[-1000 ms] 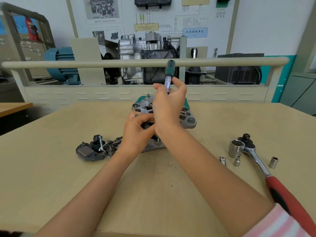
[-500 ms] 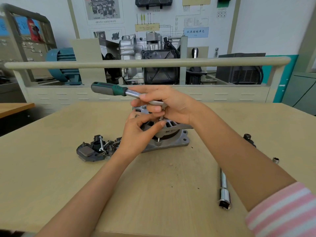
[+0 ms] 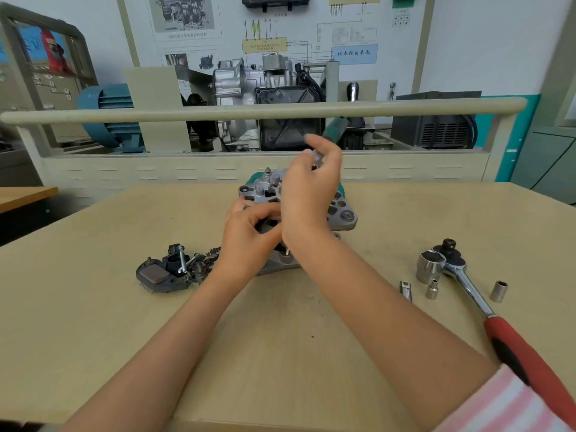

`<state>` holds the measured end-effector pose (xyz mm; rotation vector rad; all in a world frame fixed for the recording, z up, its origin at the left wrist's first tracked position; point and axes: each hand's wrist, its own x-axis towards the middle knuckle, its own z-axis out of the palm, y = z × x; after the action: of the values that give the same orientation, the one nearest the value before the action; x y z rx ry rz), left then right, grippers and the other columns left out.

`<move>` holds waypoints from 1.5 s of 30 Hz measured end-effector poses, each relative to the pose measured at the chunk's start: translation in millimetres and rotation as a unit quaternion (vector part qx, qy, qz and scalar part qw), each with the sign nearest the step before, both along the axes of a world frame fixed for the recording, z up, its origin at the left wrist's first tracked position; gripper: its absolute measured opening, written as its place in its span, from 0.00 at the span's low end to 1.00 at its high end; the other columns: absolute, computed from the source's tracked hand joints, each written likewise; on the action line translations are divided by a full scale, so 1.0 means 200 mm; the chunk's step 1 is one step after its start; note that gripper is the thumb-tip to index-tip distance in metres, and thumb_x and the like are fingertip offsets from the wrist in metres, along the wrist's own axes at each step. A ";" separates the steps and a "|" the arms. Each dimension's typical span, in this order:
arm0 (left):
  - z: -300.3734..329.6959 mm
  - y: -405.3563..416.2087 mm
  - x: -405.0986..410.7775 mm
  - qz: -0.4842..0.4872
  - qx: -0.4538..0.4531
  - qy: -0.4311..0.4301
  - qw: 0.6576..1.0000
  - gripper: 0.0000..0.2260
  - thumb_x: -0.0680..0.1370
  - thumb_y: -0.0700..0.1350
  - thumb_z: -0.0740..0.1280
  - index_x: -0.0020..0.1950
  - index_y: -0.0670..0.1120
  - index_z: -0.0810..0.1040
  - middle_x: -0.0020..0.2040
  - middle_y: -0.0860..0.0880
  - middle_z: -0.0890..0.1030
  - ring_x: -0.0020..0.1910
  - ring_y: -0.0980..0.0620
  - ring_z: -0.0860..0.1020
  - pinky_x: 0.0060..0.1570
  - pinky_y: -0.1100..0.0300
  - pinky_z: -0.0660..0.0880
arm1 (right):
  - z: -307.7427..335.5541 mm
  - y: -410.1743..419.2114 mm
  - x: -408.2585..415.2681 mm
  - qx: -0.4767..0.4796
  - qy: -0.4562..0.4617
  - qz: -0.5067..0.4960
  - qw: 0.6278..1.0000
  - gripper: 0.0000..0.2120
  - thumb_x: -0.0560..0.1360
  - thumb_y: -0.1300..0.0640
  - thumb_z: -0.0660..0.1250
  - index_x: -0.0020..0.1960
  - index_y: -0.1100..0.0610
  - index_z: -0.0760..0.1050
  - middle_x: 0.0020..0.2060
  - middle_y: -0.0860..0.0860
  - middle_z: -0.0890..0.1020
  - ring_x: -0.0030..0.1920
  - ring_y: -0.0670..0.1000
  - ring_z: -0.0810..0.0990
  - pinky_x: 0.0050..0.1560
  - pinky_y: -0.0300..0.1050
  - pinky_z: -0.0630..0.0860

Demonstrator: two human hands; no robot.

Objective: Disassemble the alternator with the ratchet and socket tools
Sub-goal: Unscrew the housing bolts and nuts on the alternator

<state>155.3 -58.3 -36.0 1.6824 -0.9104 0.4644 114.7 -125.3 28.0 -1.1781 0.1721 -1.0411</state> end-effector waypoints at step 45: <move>0.02 0.01 -0.03 -0.024 -0.010 0.044 0.999 0.06 0.74 0.46 0.69 0.44 0.59 0.81 0.41 0.50 0.82 0.53 0.40 0.74 0.59 0.40 0.69 | 0.09 -0.29 0.00 -0.135 0.104 0.488 0.856 0.16 0.79 0.63 0.49 0.53 0.57 0.75 0.27 0.49 0.70 0.25 0.45 0.66 0.31 0.39 0.65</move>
<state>148.9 -56.8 -33.0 1.6466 -0.8778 0.3619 114.2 -182.7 46.0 -1.3865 -0.3989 -0.0283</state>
